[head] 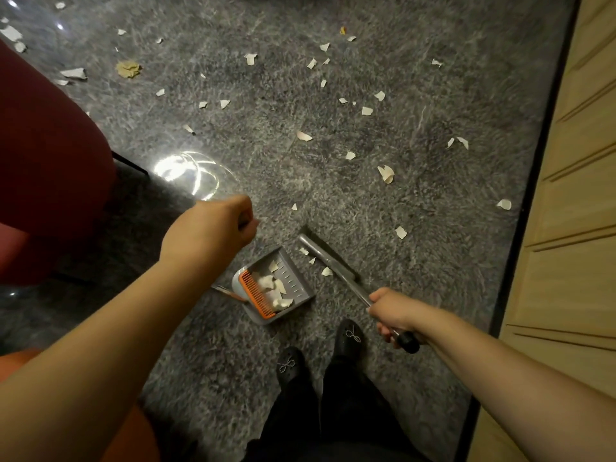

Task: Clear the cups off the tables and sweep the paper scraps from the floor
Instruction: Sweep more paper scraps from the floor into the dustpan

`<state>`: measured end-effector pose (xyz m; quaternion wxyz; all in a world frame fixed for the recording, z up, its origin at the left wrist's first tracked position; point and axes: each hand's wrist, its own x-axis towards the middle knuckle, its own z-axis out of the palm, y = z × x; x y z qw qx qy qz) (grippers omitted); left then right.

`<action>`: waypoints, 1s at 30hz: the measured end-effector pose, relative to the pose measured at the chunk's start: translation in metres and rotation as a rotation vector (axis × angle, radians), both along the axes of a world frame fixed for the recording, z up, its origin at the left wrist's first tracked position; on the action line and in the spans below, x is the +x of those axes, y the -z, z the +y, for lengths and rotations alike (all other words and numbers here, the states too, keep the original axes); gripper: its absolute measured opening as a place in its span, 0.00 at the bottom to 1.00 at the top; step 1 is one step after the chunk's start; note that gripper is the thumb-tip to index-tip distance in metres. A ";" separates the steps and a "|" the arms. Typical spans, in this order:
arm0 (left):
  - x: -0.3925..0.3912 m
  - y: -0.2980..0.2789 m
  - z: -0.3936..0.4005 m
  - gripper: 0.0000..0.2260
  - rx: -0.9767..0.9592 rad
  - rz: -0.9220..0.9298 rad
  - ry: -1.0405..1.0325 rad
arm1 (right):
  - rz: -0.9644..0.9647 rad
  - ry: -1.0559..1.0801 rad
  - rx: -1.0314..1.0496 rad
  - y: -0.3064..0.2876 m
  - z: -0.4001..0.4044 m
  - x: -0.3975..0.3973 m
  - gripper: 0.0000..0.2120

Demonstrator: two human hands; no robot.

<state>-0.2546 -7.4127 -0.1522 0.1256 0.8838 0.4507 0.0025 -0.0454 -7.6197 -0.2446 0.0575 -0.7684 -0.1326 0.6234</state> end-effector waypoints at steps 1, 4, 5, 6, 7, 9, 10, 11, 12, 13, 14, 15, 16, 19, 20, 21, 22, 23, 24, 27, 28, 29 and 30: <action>-0.001 0.001 -0.001 0.09 -0.002 -0.001 -0.001 | 0.025 0.001 -0.007 -0.001 -0.001 -0.006 0.07; -0.008 0.002 -0.001 0.09 -0.018 -0.014 -0.008 | 0.092 0.011 -0.006 -0.008 -0.002 -0.020 0.04; -0.012 0.003 -0.001 0.09 -0.020 -0.020 -0.010 | 0.122 0.034 -0.004 -0.010 -0.002 -0.023 0.05; -0.017 0.003 -0.001 0.09 -0.020 -0.026 -0.012 | 0.159 0.081 -0.007 -0.014 -0.002 -0.024 0.05; -0.021 0.003 -0.002 0.09 -0.019 -0.033 -0.014 | 0.198 0.148 -0.017 -0.017 -0.002 -0.023 0.07; -0.032 0.002 -0.002 0.09 -0.019 -0.054 -0.020 | 0.259 0.280 -0.035 -0.025 -0.002 -0.022 0.11; -0.038 0.002 -0.002 0.09 -0.022 -0.066 -0.028 | 0.274 0.317 -0.035 -0.028 -0.003 -0.022 0.13; -0.044 0.001 -0.002 0.09 -0.026 -0.077 -0.037 | 0.279 0.332 -0.029 -0.032 -0.004 -0.024 0.14; -0.050 0.001 -0.001 0.09 -0.028 -0.085 -0.046 | 0.273 0.332 -0.018 -0.035 -0.005 -0.027 0.15; -0.056 0.001 -0.001 0.09 -0.030 -0.087 -0.053 | 0.258 0.327 -0.006 -0.039 -0.005 -0.031 0.15; -0.062 0.001 -0.001 0.09 -0.037 -0.083 -0.063 | 0.238 0.318 0.007 -0.041 -0.006 -0.036 0.16; -0.067 0.001 -0.001 0.08 -0.048 -0.078 -0.080 | 0.215 0.311 0.022 -0.044 -0.005 -0.041 0.16; -0.071 0.001 -0.001 0.08 -0.058 -0.079 -0.100 | 0.193 0.308 0.039 -0.045 -0.004 -0.045 0.17; -0.082 -0.001 0.003 0.09 -0.066 -0.092 -0.154 | 0.148 0.360 0.096 -0.048 0.003 -0.050 0.20; -0.085 -0.003 0.006 0.09 -0.061 -0.100 -0.170 | 0.139 0.378 0.119 -0.049 0.008 -0.050 0.20; -0.088 -0.004 0.010 0.09 -0.055 -0.113 -0.184 | 0.130 0.387 0.138 -0.050 0.013 -0.049 0.20; -0.089 -0.006 0.014 0.09 -0.052 -0.129 -0.194 | 0.121 0.392 0.153 -0.050 0.019 -0.047 0.20; -0.089 -0.007 0.019 0.09 -0.054 -0.142 -0.203 | 0.111 0.397 0.165 -0.050 0.027 -0.044 0.20; -0.088 -0.009 0.024 0.08 -0.059 -0.148 -0.210 | 0.103 0.397 0.175 -0.049 0.036 -0.039 0.20; -0.077 -0.013 0.044 0.08 -0.070 -0.172 -0.222 | 0.094 0.387 0.194 -0.046 0.065 -0.021 0.20; -0.071 -0.013 0.052 0.08 -0.072 -0.179 -0.224 | 0.095 0.387 0.199 -0.044 0.076 -0.013 0.21; -0.066 -0.013 0.060 0.08 -0.070 -0.179 -0.227 | 0.096 0.391 0.201 -0.042 0.087 -0.005 0.21; -0.060 -0.012 0.069 0.08 -0.066 -0.177 -0.233 | 0.100 0.394 0.201 -0.040 0.097 0.003 0.20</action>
